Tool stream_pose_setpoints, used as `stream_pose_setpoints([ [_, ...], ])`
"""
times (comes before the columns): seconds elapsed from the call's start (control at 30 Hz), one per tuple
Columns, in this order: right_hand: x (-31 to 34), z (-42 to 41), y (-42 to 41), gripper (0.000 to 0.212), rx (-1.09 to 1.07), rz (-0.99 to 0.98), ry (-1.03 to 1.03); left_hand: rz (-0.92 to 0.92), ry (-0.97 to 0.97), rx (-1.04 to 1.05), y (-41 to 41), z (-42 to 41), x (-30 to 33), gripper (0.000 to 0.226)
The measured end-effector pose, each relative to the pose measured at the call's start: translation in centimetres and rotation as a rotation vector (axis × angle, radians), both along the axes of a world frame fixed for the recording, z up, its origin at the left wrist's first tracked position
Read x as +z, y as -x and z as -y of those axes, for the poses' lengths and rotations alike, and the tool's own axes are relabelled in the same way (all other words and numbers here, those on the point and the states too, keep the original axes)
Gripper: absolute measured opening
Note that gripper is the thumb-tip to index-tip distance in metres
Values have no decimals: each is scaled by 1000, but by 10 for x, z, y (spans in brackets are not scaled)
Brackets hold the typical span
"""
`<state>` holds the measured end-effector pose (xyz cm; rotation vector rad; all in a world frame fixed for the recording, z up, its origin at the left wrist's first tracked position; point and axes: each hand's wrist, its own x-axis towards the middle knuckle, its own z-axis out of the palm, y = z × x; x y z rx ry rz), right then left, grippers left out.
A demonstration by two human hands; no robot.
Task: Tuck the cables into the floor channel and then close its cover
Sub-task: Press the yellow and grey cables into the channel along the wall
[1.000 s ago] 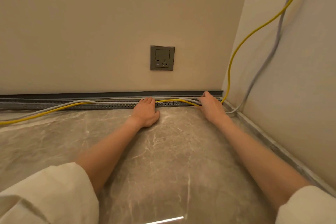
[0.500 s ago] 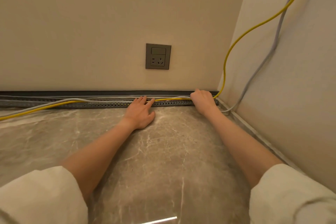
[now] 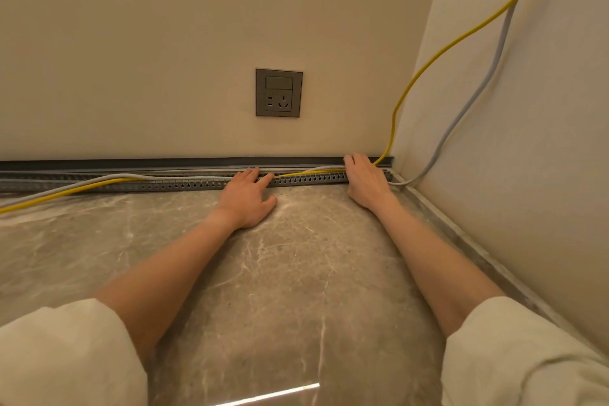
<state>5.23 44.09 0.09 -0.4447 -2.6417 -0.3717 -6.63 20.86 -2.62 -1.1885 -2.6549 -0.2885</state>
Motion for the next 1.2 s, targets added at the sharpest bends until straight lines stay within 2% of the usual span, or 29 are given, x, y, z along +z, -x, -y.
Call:
stream_pose_setpoints([
  [0.07, -5, -1, -2, 36, 6, -17, 44, 0, 2, 2, 0, 0, 0, 60],
  [0.23, -6, 0, -5, 31, -17, -30, 128, 5, 2, -2, 0, -1, -1, 60],
  [0.43, -2, 7, -6, 30, -34, 18, 95, -7, 20, 2, -2, 1, 0, 60],
  [0.57, -6, 10, -7, 34, -58, -4, 133, -63, 103, -30, -3, -1, 4, 58],
  [0.67, -12, 3, -10, 44, -17, -15, 183, -74, 167, -81, -2, -11, 10, 58],
  [0.8, -15, -10, -17, 64, 17, 17, 183, -22, 115, -213, -10, -45, 19, 59],
  [0.97, -21, -15, -23, 58, 99, -22, 269, 51, 124, -300, -24, -82, 14, 61],
  [1.0, -22, -16, -24, 53, 120, -66, 314, 51, 109, -289, -25, -85, 10, 61],
  [1.07, -19, -17, -25, 40, 81, -282, 411, 19, 71, -271, -25, -84, 6, 61],
  [1.13, -12, -24, -23, 28, -125, -606, 500, 4, 57, -266, -23, -85, 5, 60],
  [1.17, -7, -30, -20, 22, -230, -710, 575, -1, 57, -261, -23, -86, 4, 60],
  [1.2, -1, -37, -18, 18, -298, -730, 674, -7, 55, -256, -23, -87, 4, 60],
])
